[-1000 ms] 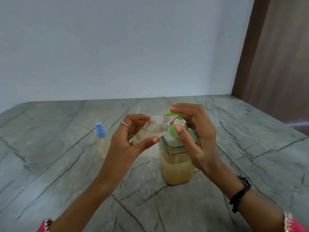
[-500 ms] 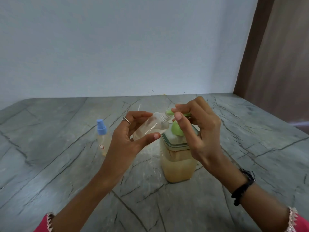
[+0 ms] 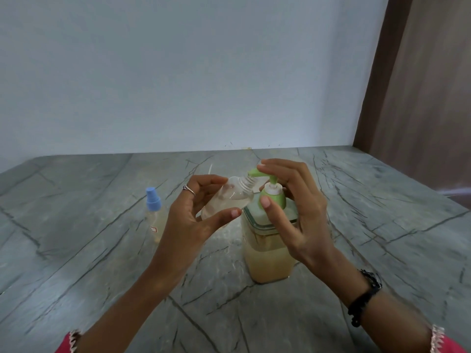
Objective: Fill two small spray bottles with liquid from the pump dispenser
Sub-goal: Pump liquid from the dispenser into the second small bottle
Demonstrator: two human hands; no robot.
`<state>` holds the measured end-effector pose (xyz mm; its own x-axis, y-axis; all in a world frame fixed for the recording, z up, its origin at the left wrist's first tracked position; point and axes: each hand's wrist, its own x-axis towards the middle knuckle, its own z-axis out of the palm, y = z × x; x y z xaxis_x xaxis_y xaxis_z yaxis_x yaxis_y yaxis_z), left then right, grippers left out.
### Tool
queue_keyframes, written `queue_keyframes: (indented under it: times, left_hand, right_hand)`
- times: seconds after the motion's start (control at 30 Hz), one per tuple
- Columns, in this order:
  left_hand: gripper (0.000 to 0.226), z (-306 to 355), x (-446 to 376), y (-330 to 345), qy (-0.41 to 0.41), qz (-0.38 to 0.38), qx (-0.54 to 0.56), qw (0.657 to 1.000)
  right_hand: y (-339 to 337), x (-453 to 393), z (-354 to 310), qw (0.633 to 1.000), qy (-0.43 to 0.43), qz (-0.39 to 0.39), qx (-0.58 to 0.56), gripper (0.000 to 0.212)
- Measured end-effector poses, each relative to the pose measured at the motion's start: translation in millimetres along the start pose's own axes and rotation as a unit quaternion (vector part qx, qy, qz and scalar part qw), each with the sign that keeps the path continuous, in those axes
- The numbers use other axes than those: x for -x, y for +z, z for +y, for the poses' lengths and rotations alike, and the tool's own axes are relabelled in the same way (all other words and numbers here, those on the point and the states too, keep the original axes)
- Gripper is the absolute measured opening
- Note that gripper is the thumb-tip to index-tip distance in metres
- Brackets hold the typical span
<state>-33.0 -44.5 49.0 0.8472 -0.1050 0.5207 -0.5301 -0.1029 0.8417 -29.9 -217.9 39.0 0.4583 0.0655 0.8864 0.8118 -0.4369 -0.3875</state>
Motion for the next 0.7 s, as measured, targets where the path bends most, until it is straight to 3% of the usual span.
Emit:
queue_keyframes:
  times: [0.33,0.7]
  left_hand:
    - [0.047,1,-1,1,0.008,-0.002,0.000,1.000]
    - [0.045,0,-2,-1,0.003,-0.009,0.000,1.000]
  right_hand:
    - [2,-8,-2,0.999,0.001,0.036,0.018,0.023]
    - [1,-7,-1,1.000,-0.002,0.016,0.018,0.026]
